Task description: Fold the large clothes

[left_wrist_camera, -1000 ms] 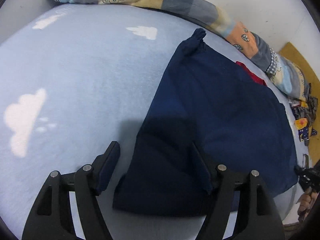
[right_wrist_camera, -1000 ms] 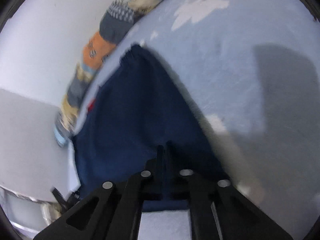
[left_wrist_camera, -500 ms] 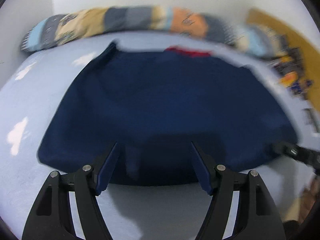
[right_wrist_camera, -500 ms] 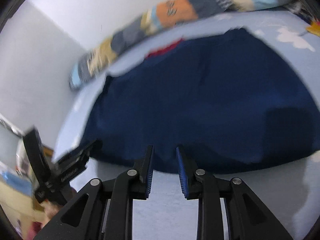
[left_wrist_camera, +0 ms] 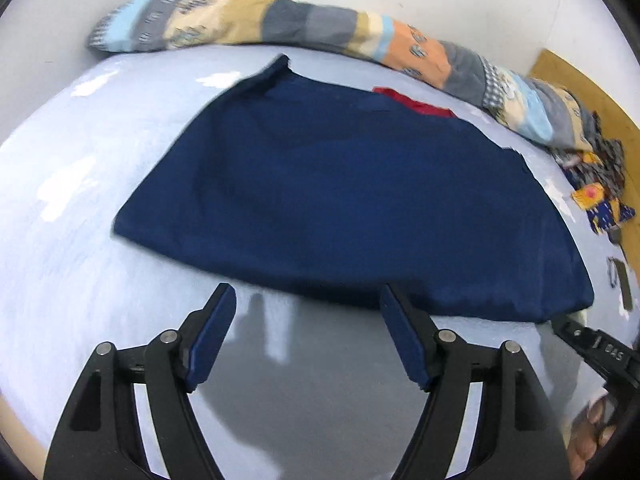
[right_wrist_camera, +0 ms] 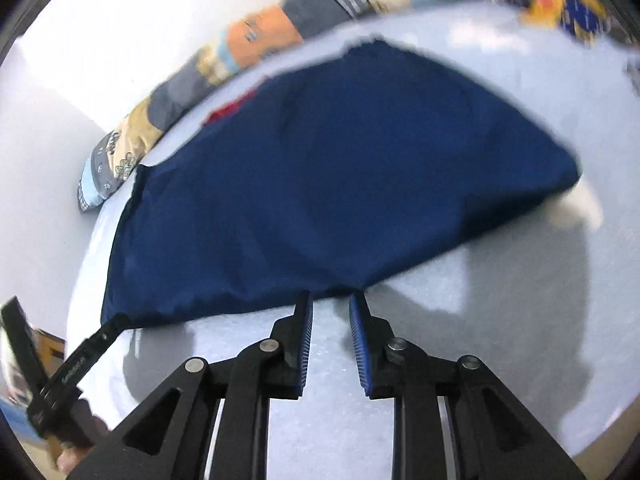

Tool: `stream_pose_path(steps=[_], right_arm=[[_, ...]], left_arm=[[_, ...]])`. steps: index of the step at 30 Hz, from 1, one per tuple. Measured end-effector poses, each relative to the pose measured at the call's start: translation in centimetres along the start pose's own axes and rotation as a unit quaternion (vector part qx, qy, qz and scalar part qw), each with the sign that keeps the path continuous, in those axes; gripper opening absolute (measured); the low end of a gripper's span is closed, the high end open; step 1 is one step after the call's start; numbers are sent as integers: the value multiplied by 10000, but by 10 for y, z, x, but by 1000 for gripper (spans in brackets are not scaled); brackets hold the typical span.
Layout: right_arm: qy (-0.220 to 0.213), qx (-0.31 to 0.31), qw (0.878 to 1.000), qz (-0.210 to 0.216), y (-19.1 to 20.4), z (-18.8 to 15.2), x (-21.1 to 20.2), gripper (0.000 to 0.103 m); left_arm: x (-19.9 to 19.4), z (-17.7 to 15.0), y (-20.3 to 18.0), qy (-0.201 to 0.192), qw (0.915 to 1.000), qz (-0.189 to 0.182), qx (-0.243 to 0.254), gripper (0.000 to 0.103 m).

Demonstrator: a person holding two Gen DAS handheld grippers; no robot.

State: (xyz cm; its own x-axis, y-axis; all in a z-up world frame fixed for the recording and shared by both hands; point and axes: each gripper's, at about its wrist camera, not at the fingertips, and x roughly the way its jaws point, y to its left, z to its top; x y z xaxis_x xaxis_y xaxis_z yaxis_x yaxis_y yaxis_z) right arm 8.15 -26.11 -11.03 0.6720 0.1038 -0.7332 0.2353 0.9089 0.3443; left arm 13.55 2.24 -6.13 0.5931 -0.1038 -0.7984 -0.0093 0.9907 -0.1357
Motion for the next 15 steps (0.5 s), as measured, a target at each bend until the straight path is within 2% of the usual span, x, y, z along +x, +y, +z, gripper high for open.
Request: stream_pose_path(steps=[2,4,9,15], right_arm=[[-81,-70,9998,-147,1,-1,-5,25],[-78,27,9999,-148,2,3,1,25],[-113,324,9992,-188,-10,11,9,25],[-289,231,9990,-263,-8,15,12,25]], left_arm=[[-5,0,-3,-120,9999,24,-66,80],[-10,3,0,-438,9983,373,-86,82],[7,8,5,-250,9970,707,-212,82],[8,7,1,-280,9969,726,-82,83]])
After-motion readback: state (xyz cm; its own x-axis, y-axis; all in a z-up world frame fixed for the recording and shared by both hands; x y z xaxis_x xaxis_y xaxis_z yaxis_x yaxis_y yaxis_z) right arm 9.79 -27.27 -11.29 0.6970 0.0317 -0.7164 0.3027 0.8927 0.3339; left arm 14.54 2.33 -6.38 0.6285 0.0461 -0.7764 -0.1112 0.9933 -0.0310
